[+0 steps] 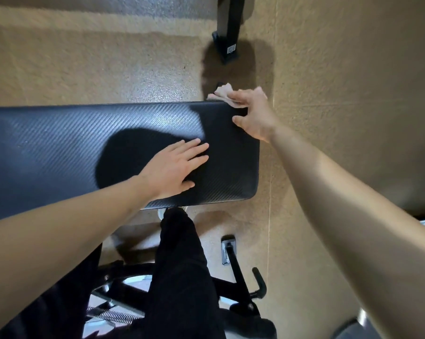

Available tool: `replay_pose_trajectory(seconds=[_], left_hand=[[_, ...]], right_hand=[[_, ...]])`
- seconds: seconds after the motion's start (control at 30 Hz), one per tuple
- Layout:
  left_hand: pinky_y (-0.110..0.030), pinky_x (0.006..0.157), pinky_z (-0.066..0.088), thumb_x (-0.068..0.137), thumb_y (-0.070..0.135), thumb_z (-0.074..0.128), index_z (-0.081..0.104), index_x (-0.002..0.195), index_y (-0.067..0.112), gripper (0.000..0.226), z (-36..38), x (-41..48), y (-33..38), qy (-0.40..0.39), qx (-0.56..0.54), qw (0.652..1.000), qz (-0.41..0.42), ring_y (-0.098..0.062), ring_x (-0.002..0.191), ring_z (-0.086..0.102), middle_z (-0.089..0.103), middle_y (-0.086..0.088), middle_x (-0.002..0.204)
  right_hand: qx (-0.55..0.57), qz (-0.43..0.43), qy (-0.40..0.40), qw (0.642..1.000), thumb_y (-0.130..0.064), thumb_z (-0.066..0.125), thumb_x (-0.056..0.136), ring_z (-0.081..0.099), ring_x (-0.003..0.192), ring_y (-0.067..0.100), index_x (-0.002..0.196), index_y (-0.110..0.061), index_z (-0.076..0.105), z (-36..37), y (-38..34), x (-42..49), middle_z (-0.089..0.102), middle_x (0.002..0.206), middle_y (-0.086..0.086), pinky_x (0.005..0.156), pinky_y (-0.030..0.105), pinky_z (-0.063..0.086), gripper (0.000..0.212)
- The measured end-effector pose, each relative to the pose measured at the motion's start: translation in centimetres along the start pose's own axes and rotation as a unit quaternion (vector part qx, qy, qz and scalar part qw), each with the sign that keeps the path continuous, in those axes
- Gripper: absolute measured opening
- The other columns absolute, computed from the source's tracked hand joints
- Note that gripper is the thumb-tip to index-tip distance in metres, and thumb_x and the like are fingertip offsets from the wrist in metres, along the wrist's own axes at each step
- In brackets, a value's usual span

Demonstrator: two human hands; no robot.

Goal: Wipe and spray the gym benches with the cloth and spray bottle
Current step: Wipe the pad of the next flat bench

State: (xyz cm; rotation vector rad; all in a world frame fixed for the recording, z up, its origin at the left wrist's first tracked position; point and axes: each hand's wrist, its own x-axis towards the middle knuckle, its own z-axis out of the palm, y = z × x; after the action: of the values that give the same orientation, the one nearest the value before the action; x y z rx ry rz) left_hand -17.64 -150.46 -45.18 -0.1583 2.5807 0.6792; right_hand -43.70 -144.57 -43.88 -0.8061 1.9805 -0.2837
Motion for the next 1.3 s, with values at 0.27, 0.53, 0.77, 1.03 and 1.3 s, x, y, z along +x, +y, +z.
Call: replay_pose_trajectory(seconds=[0.27, 0.53, 0.77, 1.03, 1.3], left_hand=[[-0.051, 0.112, 0.036, 0.081, 0.047, 0.080, 0.055, 0.144, 0.019, 0.073, -0.4, -5.7, -2.0, 0.126, -0.036, 0.961, -0.243, -0.035, 0.145, 0.040, 0.050, -0.008, 0.154], [-0.070, 0.117, 0.024, 0.079, 0.076, 0.065, 0.009, 0.162, 0.034, 0.108, 1.0, -9.1, -3.8, 0.047, -0.084, 0.874, -0.476, -0.051, 0.153, 0.005, -0.001, -0.012, 0.171], [-0.067, 0.118, 0.026, 0.081, 0.077, 0.060, 0.007, 0.161, 0.037, 0.104, 0.6, -10.1, -4.5, 0.045, -0.089, 0.888, -0.449, -0.050, 0.154, 0.004, -0.003, -0.010, 0.171], [-0.049, 0.108, 0.044, 0.088, 0.061, 0.066, 0.033, 0.158, 0.027, 0.085, -0.7, -14.6, -8.0, 0.085, -0.172, 0.902, -0.387, -0.026, 0.147, 0.030, 0.032, 0.004, 0.163], [-0.053, 0.110, 0.041, 0.080, 0.058, 0.075, 0.043, 0.153, 0.022, 0.087, 0.3, -21.9, -13.0, 0.153, -0.156, 0.846, -0.487, -0.035, 0.144, 0.035, 0.036, -0.008, 0.162]], right_hand=[[-0.140, -0.080, -0.052, 0.986, -0.016, 0.072, 0.089, 0.036, 0.141, 0.024, 0.147, -0.035, 0.050, 2.3, -4.8, 0.7, 0.052, 0.144, -0.011, 0.111, 0.047, 0.027, 0.064], [-0.169, -0.122, -0.079, 0.975, -0.031, 0.077, 0.086, 0.035, 0.140, 0.028, 0.148, -0.037, 0.046, 6.0, -9.8, 1.0, 0.053, 0.142, -0.006, 0.107, 0.052, 0.029, 0.069], [-0.193, -0.132, -0.106, 0.967, -0.027, 0.076, 0.088, 0.027, 0.147, 0.030, 0.153, -0.032, 0.041, 8.6, -13.4, 1.7, 0.049, 0.148, -0.006, 0.111, 0.054, 0.027, 0.074], [-0.215, -0.157, -0.127, 0.956, -0.026, 0.078, 0.085, 0.033, 0.144, 0.031, 0.156, -0.034, 0.036, 12.8, -17.8, 2.8, 0.050, 0.148, -0.005, 0.116, 0.053, 0.026, 0.083], [-0.218, -0.206, -0.149, 0.942, -0.019, 0.079, 0.085, 0.034, 0.144, 0.032, 0.155, -0.046, 0.024, 17.6, -24.1, 3.2, 0.050, 0.149, -0.004, 0.118, 0.062, 0.022, 0.093]])
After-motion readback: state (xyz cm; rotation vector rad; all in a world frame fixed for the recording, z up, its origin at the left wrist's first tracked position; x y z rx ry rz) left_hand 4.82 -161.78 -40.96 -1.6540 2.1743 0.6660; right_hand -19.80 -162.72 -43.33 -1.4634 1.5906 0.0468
